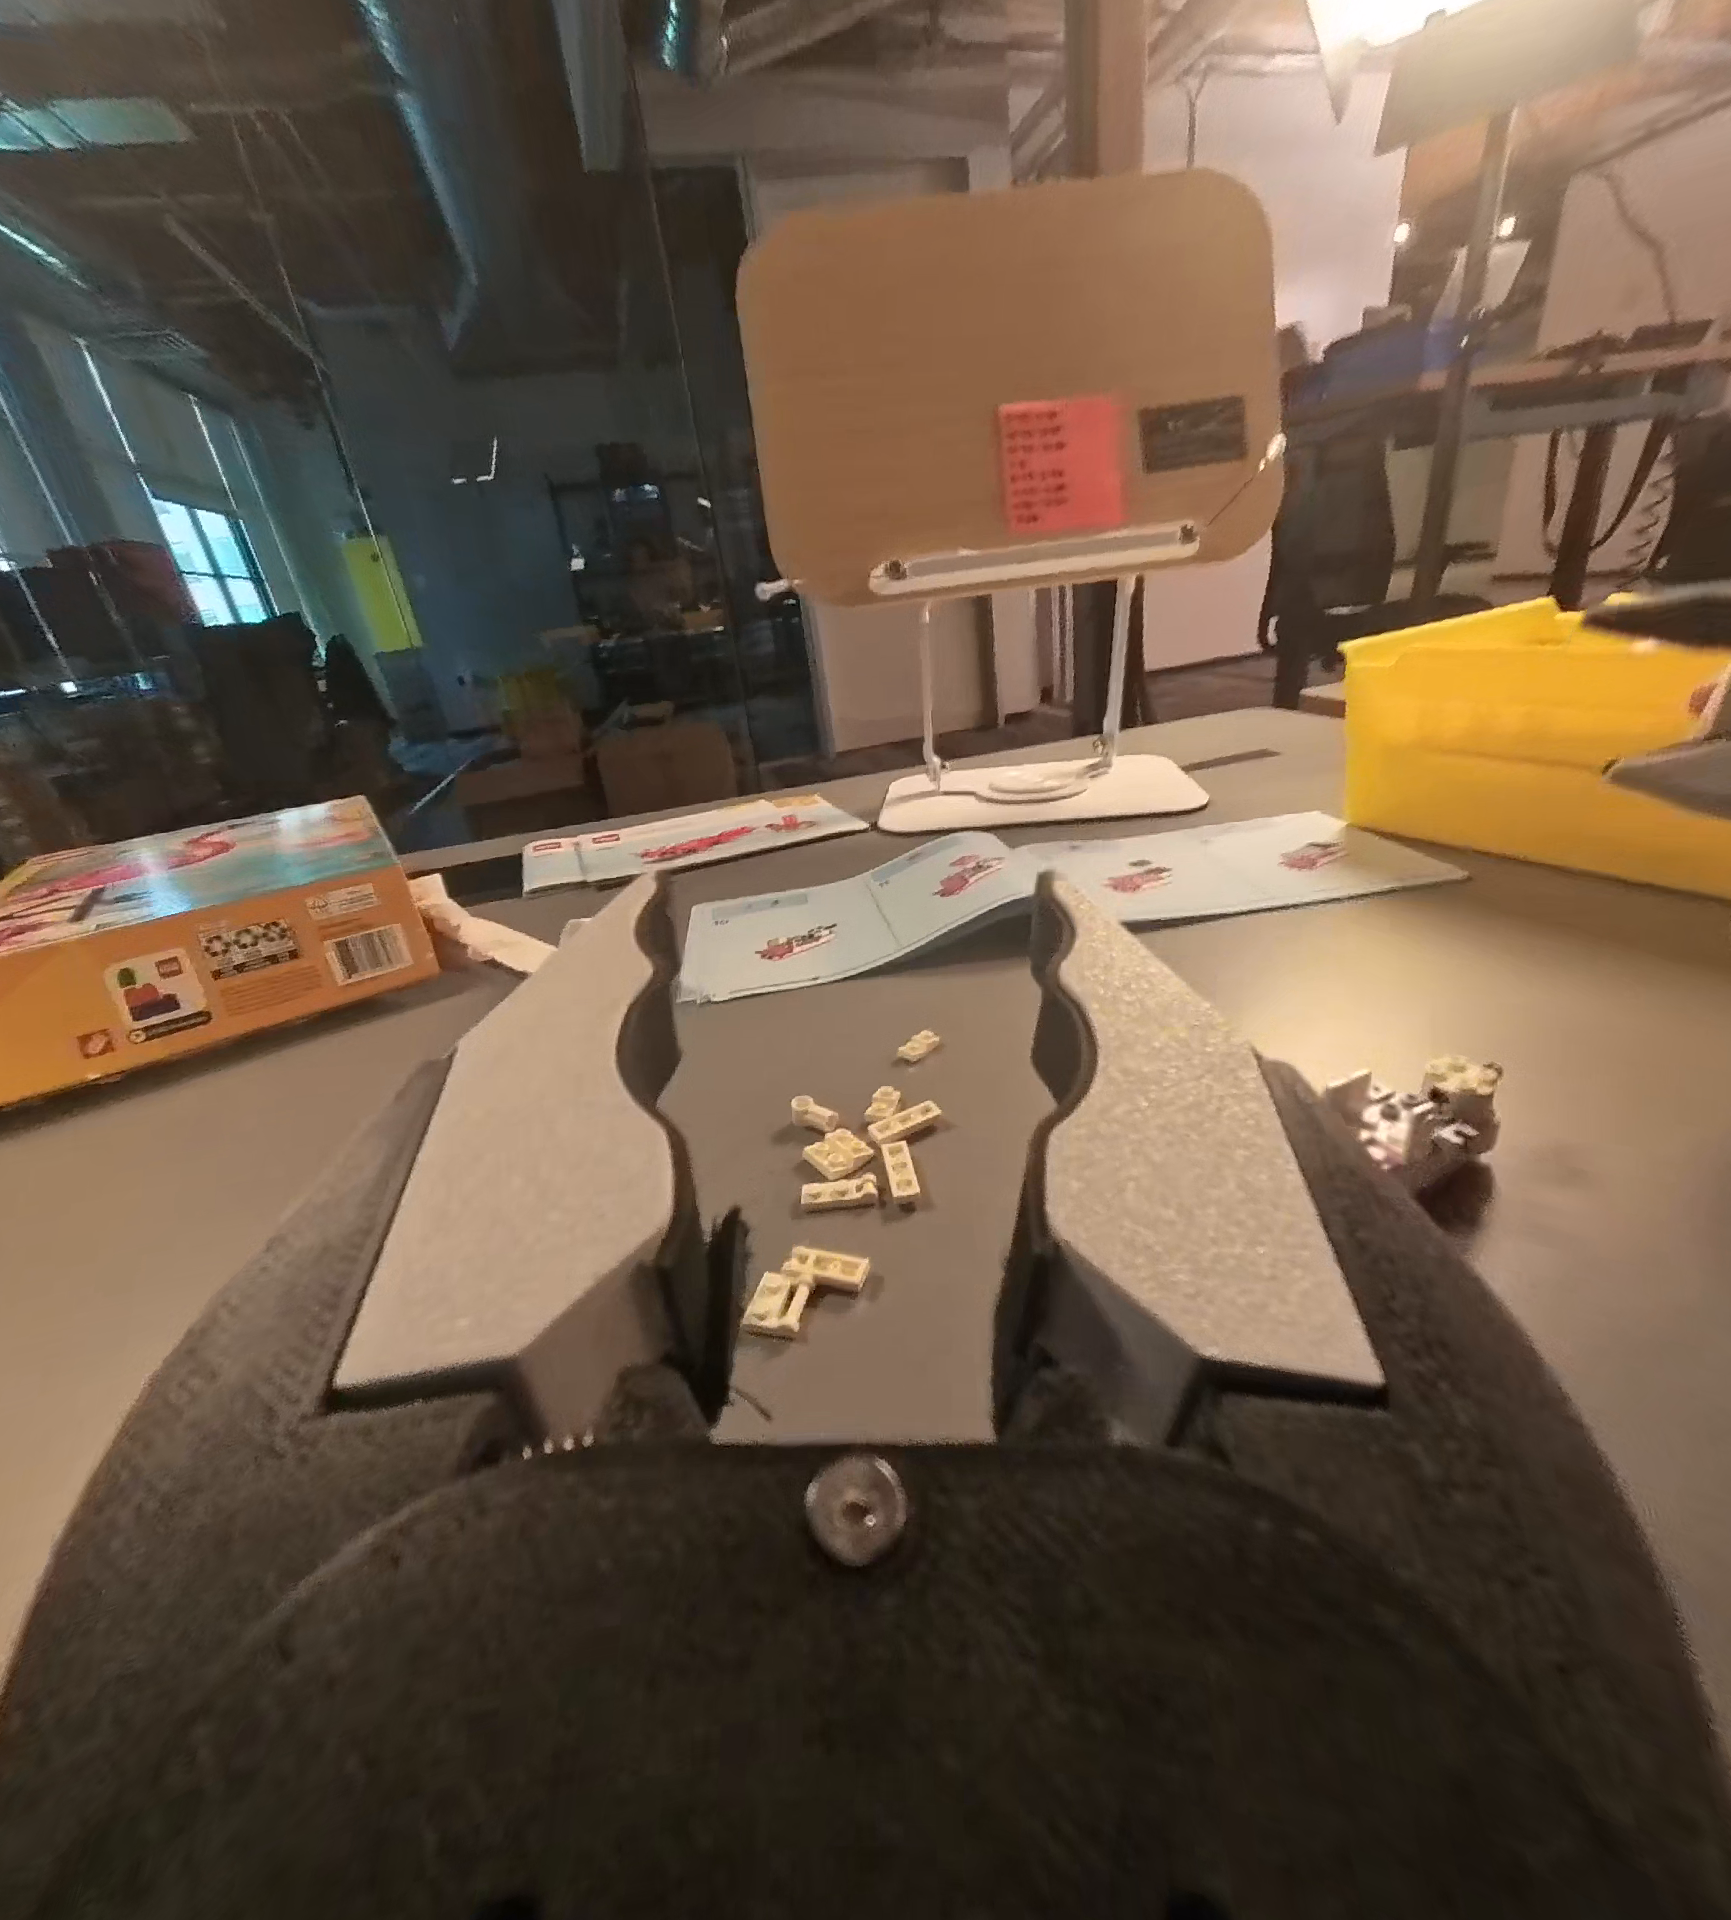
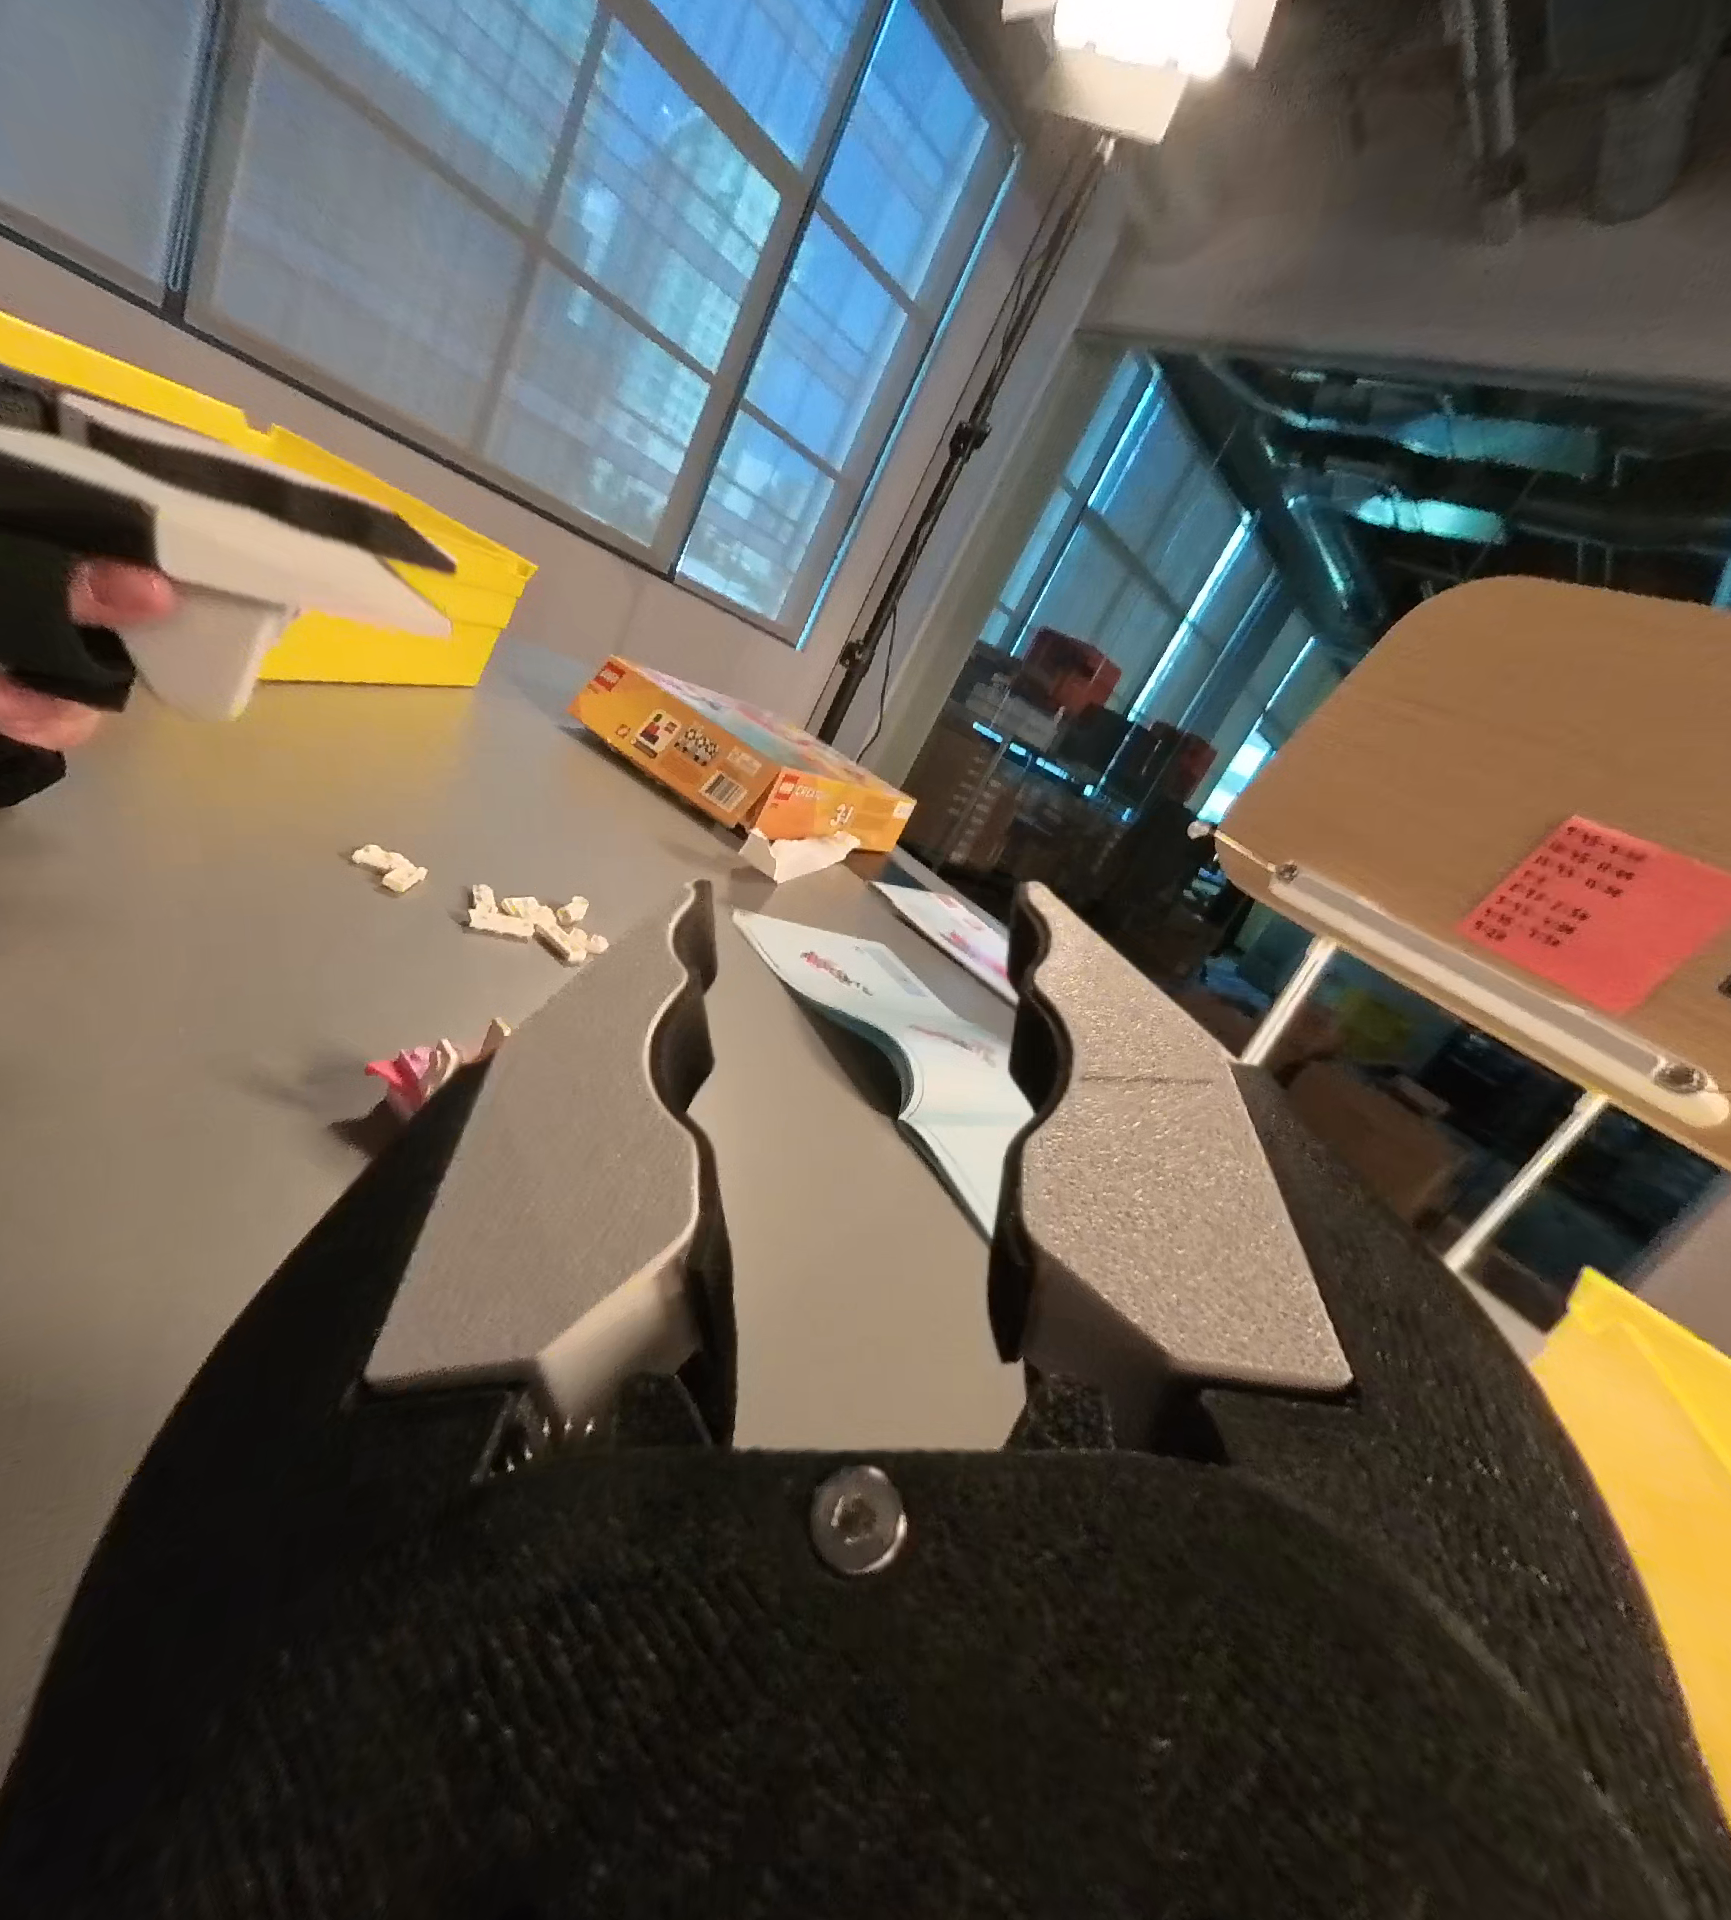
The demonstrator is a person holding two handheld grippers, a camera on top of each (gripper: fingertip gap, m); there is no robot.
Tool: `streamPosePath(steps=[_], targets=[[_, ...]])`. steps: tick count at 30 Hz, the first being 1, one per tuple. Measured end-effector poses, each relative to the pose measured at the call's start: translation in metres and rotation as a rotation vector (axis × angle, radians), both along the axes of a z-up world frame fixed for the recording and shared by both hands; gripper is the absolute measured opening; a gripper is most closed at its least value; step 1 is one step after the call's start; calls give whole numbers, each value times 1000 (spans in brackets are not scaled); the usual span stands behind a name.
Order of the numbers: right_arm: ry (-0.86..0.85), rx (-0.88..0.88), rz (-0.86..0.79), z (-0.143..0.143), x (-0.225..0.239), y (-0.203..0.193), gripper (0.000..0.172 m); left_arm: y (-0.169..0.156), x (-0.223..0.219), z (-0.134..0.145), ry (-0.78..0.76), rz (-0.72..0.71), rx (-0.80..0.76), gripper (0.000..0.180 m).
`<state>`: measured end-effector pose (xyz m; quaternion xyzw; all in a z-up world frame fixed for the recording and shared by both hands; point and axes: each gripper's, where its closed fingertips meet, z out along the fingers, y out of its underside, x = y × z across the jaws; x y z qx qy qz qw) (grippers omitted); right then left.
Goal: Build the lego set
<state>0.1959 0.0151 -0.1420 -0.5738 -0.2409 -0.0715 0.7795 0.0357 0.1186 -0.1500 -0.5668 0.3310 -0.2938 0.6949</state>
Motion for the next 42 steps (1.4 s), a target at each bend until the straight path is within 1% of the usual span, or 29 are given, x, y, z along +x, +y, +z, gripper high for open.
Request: streamPosePath(steps=[2,5,7,9,12,13,14,15,17,21,23,25,28,29,30,32,34,35,36,37,39,40,42], targets=[[-7,35,0,4,-1,-1,57,-2,5,-3,42,3,36,71],[-13,59,-23,7,2,0,63,-6,8,1,77,25,160,78],[-14,63,-43,7,5,2,72,-10,10,6,92,47,263,84],[-16,52,-66,5,8,6,86,-15,13,8,114,59,341,90],[-39,48,-94,3,9,8,95,-21,19,8,153,53,408,101],[-49,53,-101,3,9,7,96,-23,21,7,164,45,422,100],[-58,59,-109,4,9,6,97,-25,24,5,179,33,426,93],[-66,63,-116,4,9,6,97,-26,25,3,190,31,432,92],[-75,67,-127,4,9,4,97,-28,25,2,213,42,451,93],[-75,66,-147,4,11,1,96,-31,23,1,253,74,486,109],[-66,52,-141,3,8,-2,97,-33,14,3,268,127,514,114],[-72,41,-124,0,2,-6,97,-41,5,4,301,174,558,118],[-106,44,-81,-1,-13,-16,96,-66,-24,1,228,261,555,120],[-115,51,-66,-1,-18,-19,96,-80,-42,7,184,322,580,119],[-119,60,-53,0,-21,-22,96,-94,-62,13,136,380,565,116],[-103,70,-44,2,-20,-23,94,-123,-104,20,26,477,484,117],[-49,48,-41,2,-14,-19,94,-155,-149,22,-17,582,447,117],[-13,38,-43,2,-10,-18,95,-170,-169,18,-2,634,437,119],[32,31,-42,3,-4,-17,95,-186,-185,9,58,675,435,121],[80,29,-41,5,1,-17,95,-200,-196,-6,149,694,436,122],[157,47,-45,11,12,-22,96,-228,-213,-47,300,700,373,125],[181,59,-46,14,15,-25,95,-241,-221,-68,328,696,302,126],[198,61,-39,14,17,-32,95,-268,-241,-97,331,730,188,128]])
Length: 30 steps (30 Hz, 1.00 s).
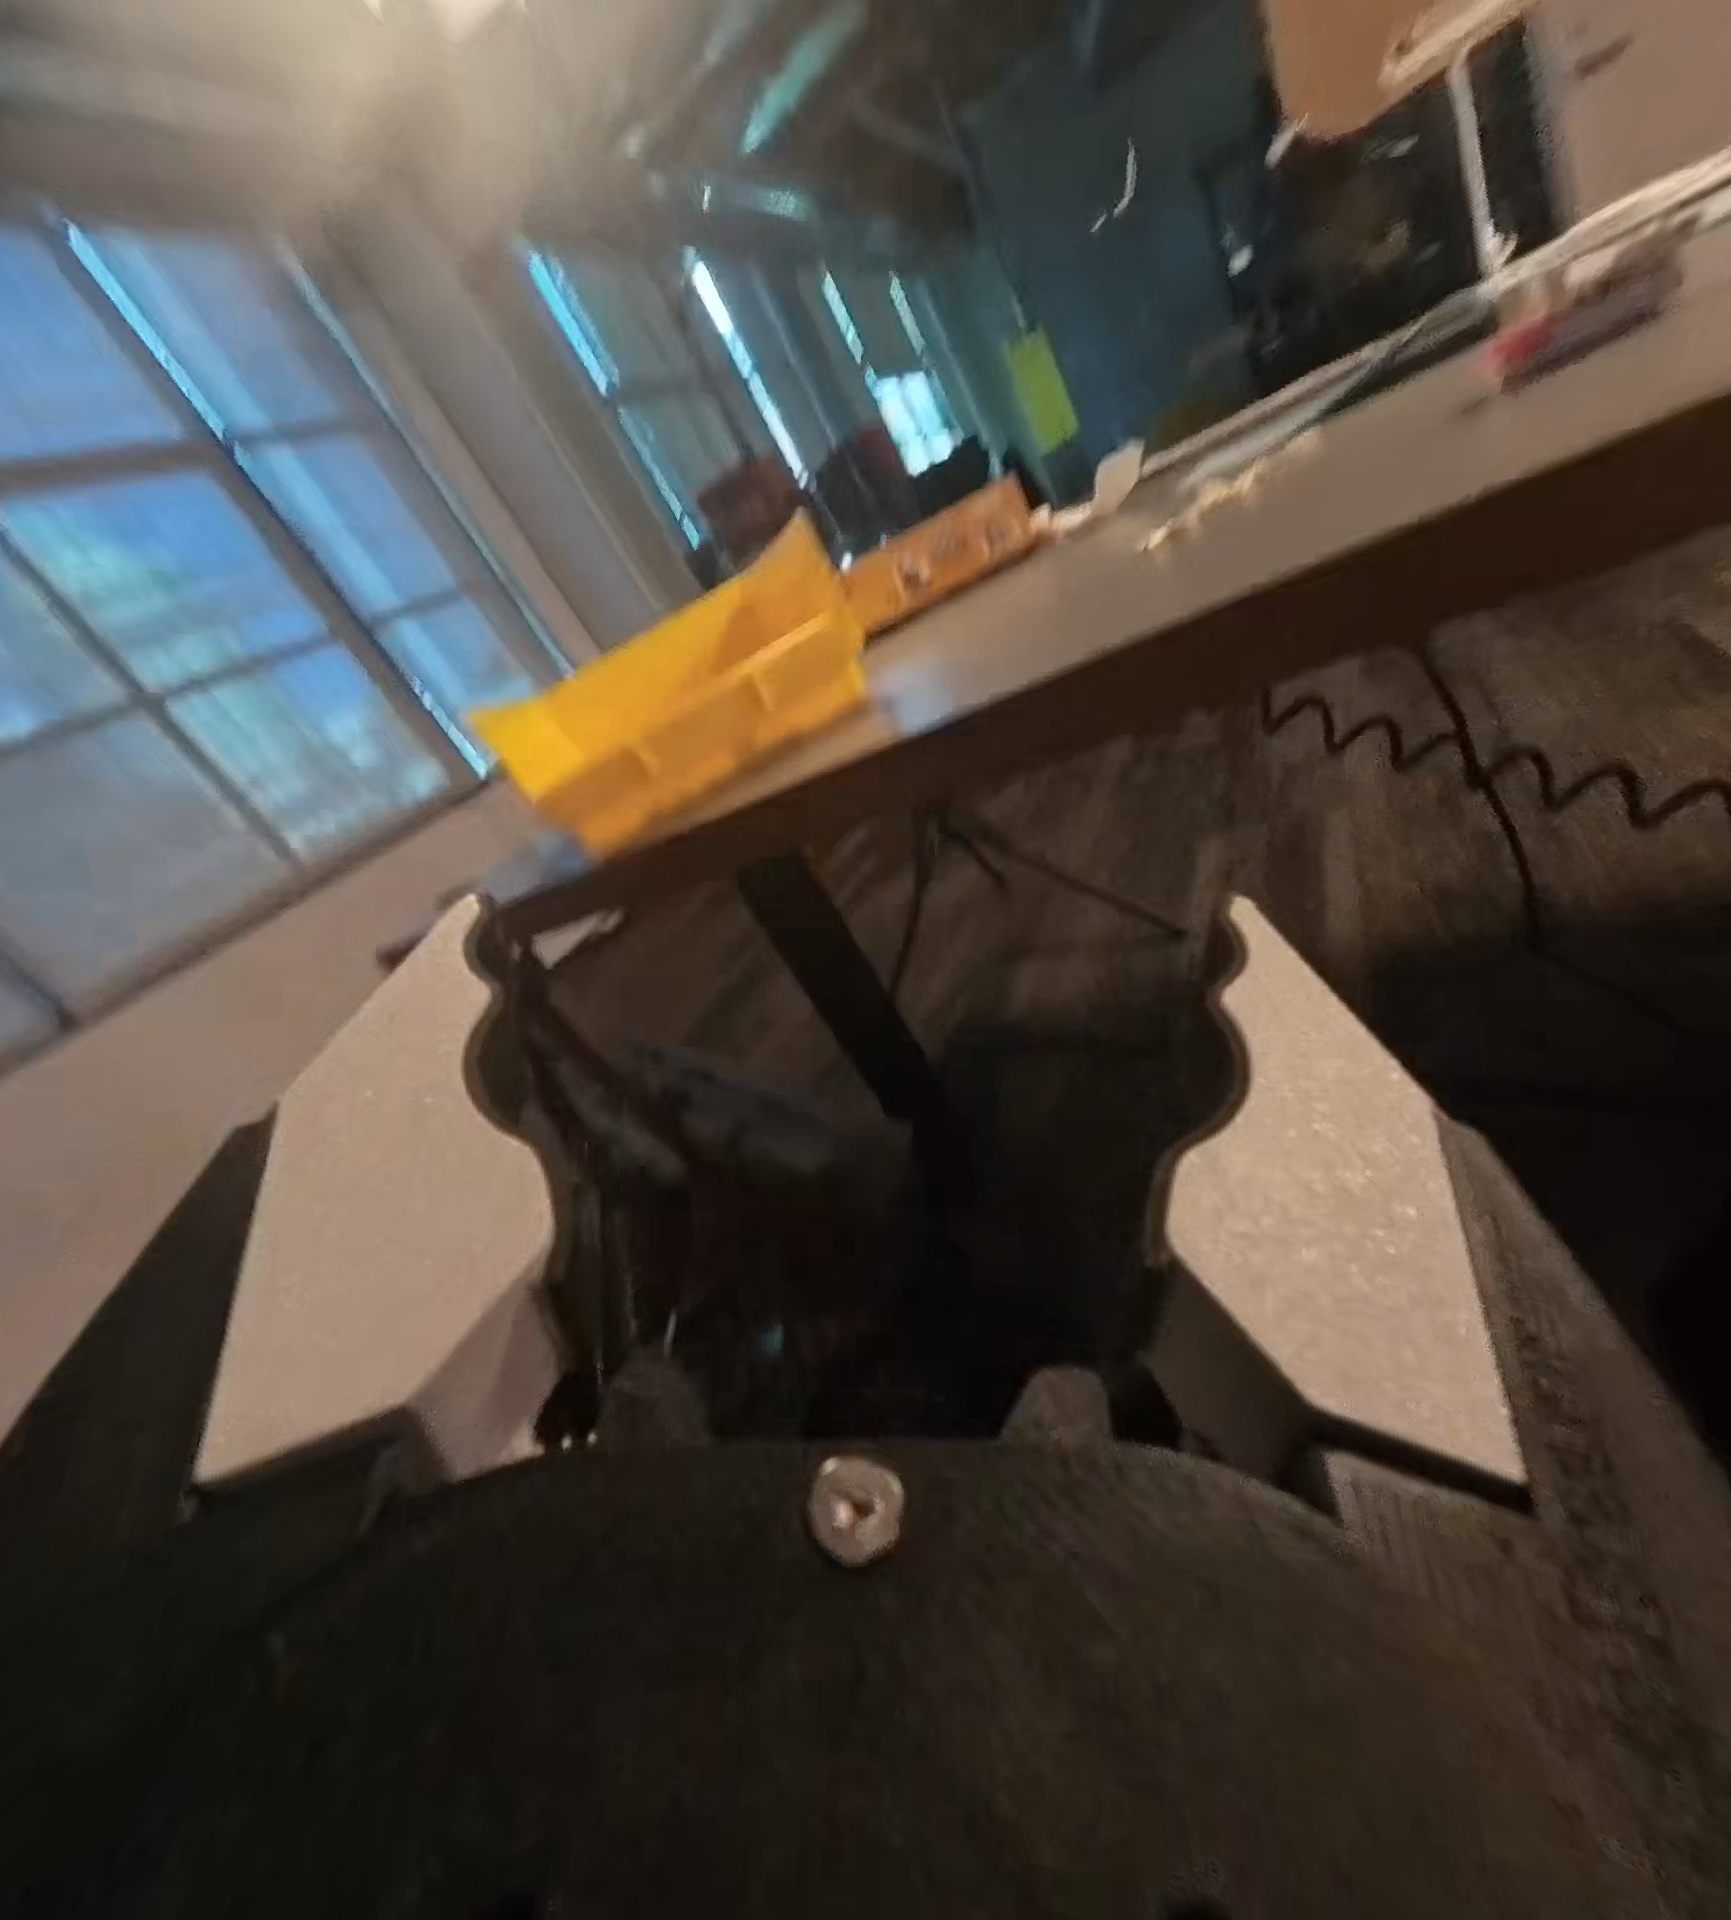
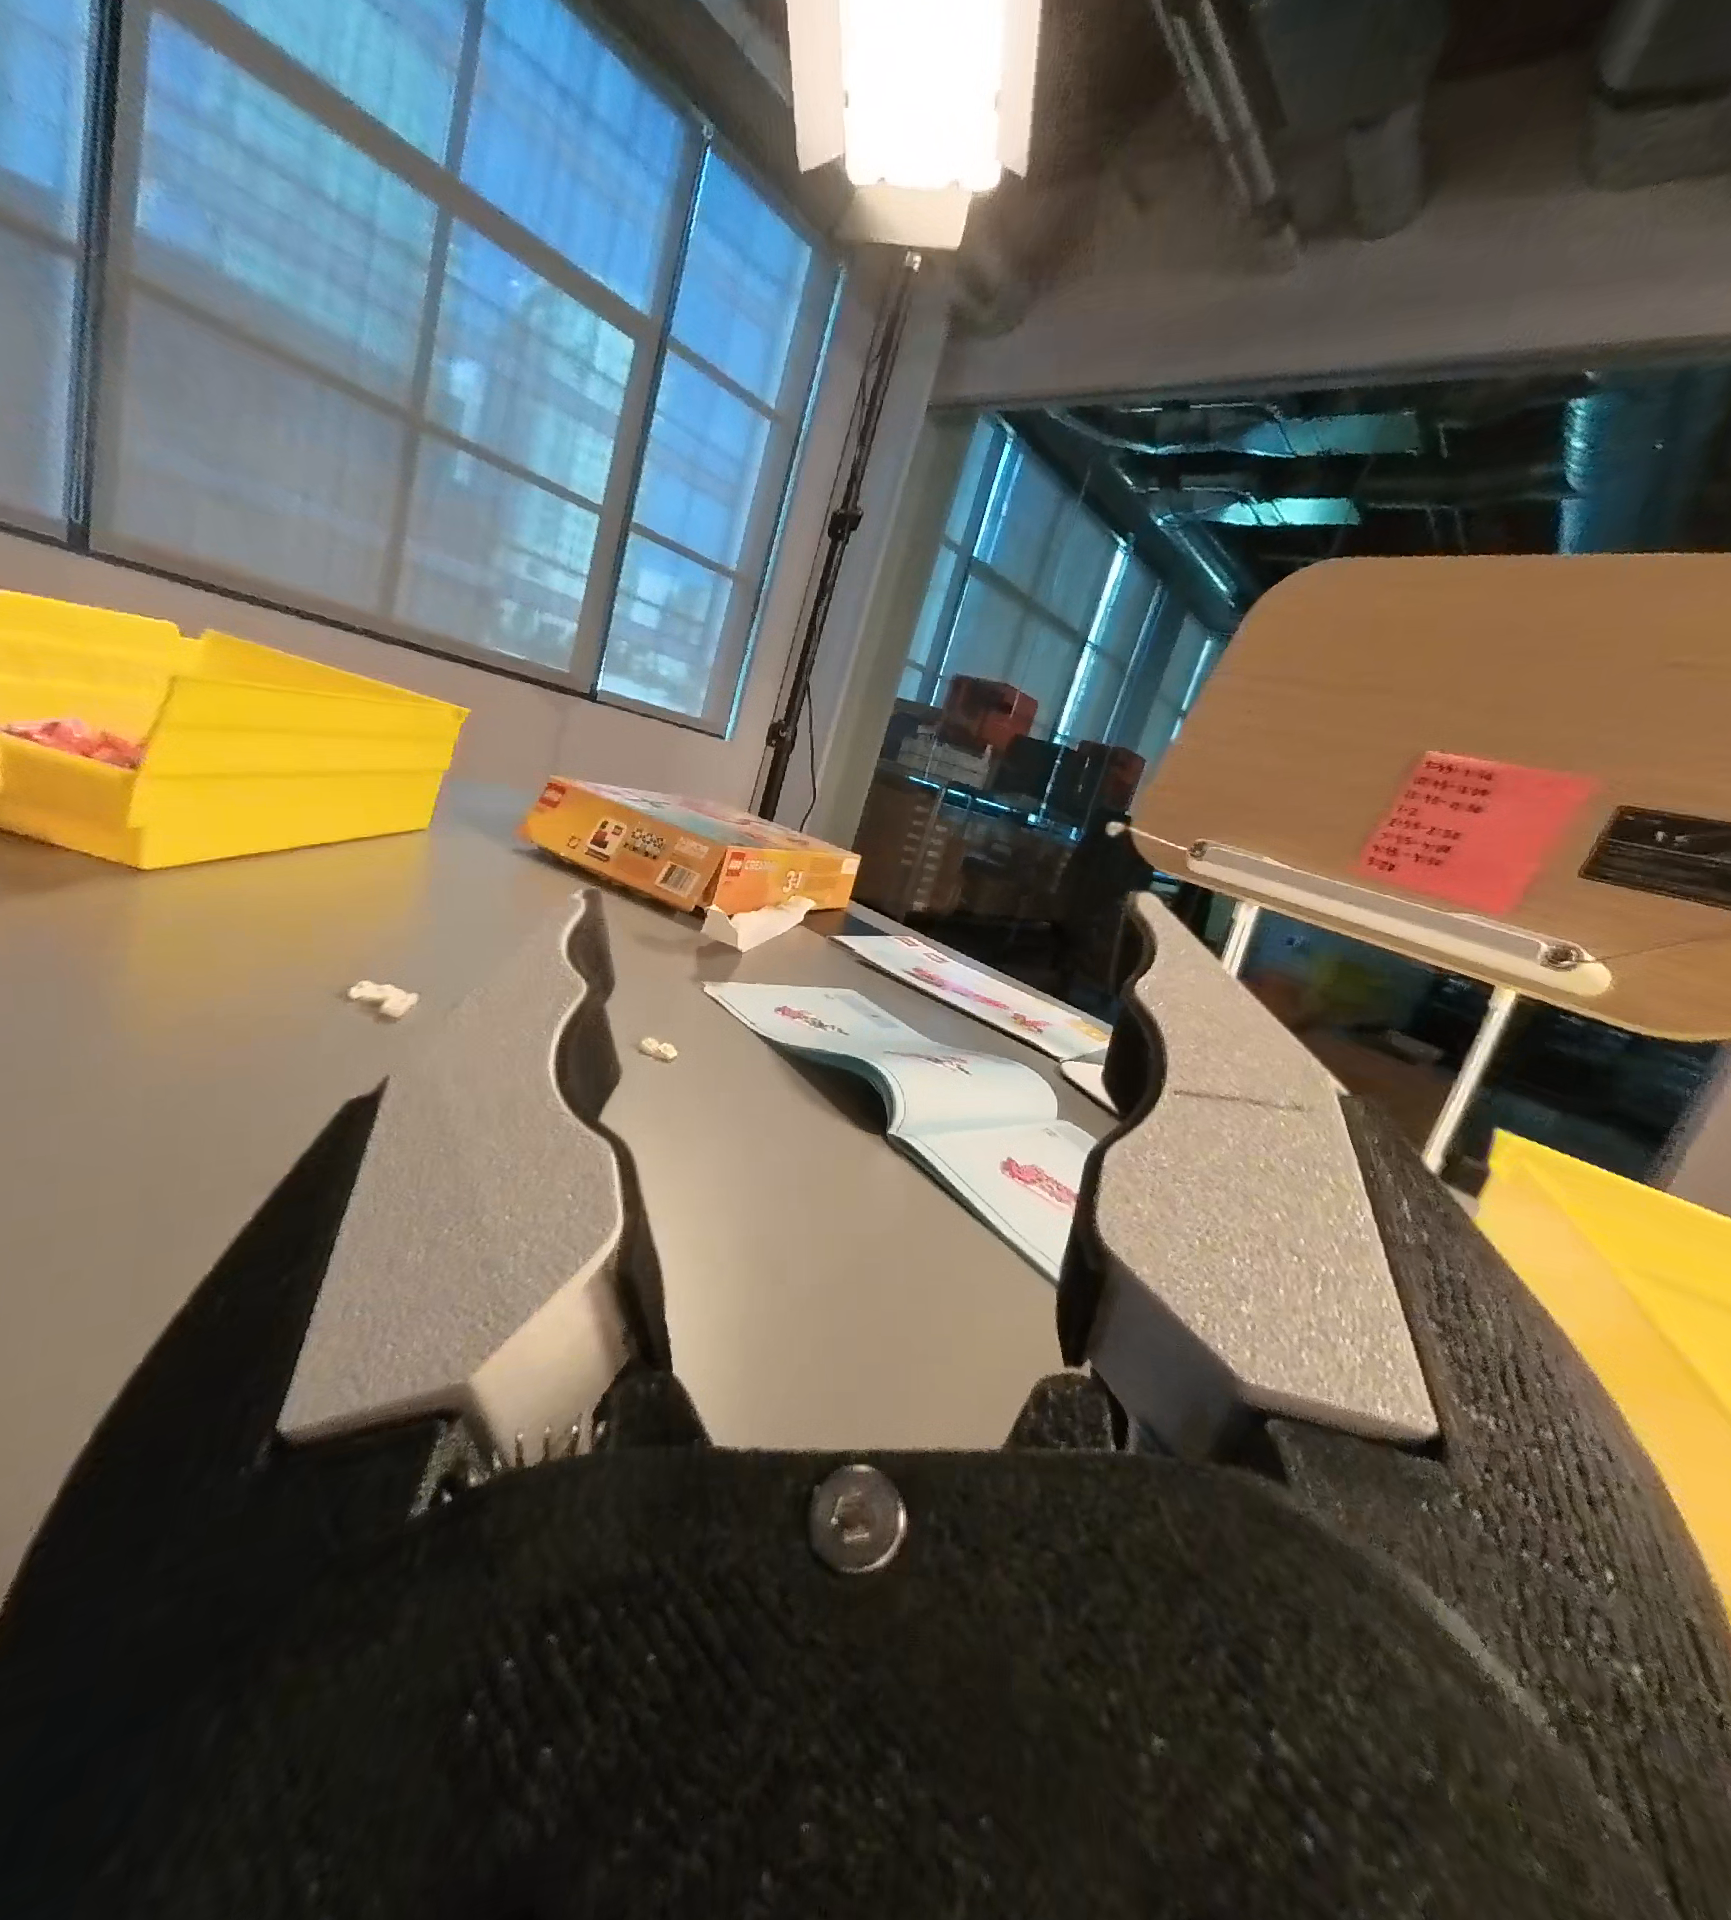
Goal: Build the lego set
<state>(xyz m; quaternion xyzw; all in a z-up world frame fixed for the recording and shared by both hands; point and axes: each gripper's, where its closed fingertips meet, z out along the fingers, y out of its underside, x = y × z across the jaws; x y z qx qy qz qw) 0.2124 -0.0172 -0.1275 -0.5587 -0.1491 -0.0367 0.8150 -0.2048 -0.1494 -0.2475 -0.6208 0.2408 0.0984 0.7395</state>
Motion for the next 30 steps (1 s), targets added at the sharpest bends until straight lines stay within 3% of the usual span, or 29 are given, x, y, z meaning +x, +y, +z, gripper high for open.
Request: streamPosePath(steps=[3,7,11,14,18,26,30], targets=[[-23,-2,32,-1,-8,-17,95,-35,-28,-19,-26,112,-41,128],[-65,-15,81,-5,-18,-49,95,-62,-54,9,-56,219,44,128],[-86,23,81,1,-19,-91,84,-85,-79,-28,-53,294,-34,127],[-82,57,101,2,-27,-140,84,-105,-99,-36,-114,337,-62,131],[-76,92,63,-8,-27,-221,84,-153,-100,-36,-33,344,-54,131],[-63,-57,-160,-70,55,-358,84,-254,-111,-41,-74,340,-80,131],[-87,-116,-280,-92,103,-423,83,-286,-116,-40,-144,341,-83,132]])
